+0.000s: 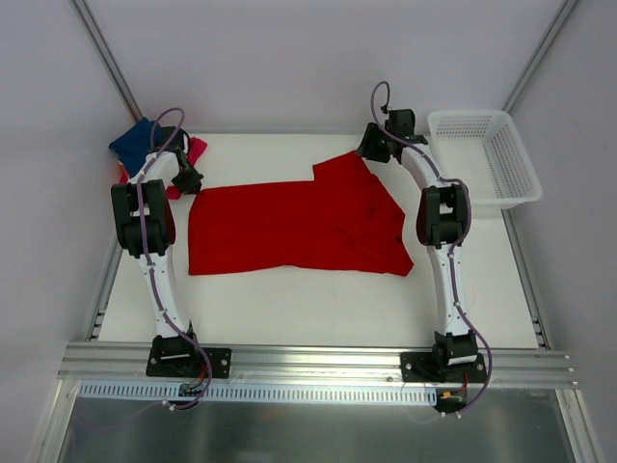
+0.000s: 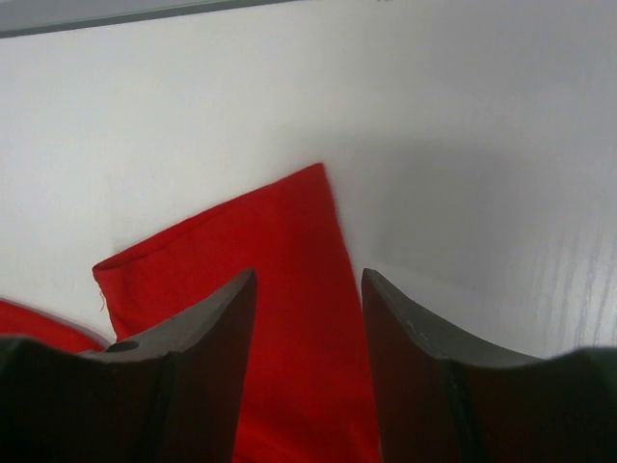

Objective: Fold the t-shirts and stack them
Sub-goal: Fold the tshirt

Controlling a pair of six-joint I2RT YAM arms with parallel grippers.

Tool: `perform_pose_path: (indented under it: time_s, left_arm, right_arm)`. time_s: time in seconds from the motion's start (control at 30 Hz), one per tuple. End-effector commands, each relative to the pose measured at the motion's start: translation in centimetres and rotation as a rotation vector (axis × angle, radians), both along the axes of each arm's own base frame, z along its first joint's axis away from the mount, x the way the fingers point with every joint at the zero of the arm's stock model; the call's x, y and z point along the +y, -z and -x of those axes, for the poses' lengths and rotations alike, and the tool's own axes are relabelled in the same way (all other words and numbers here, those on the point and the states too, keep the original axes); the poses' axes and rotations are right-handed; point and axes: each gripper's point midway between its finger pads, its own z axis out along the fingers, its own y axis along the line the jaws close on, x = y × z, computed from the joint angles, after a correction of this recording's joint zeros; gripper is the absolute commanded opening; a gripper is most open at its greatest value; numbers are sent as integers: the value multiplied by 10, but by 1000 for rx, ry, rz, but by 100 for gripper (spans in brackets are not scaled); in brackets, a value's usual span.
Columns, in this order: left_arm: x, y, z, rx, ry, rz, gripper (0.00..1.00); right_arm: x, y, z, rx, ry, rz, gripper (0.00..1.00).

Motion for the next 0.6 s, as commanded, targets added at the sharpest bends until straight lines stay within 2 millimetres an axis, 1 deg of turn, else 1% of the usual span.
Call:
perform_pose_path:
  time_s: [0.0,0.17,0.43,0.5,0.57]
  left_arm:
    - [-10,-4,10,32,25,27,0]
    - [-10,-5,10,31,28,25,0]
    - [-10,-4,11,34,28,25,0]
    - [-10,-6,12,33,28,22,0]
    - [-10,-7,11,29,28,21,0]
  right_arm:
    - [13,-16,-1,17,19,-137,51]
    - [9,-9,-1,54,40,-180,51]
    - [20,-6,1,87,12,-258,50]
    - [16,-4,5,92,24,-258,50]
    - [12,-4,3,85,40,-257,50]
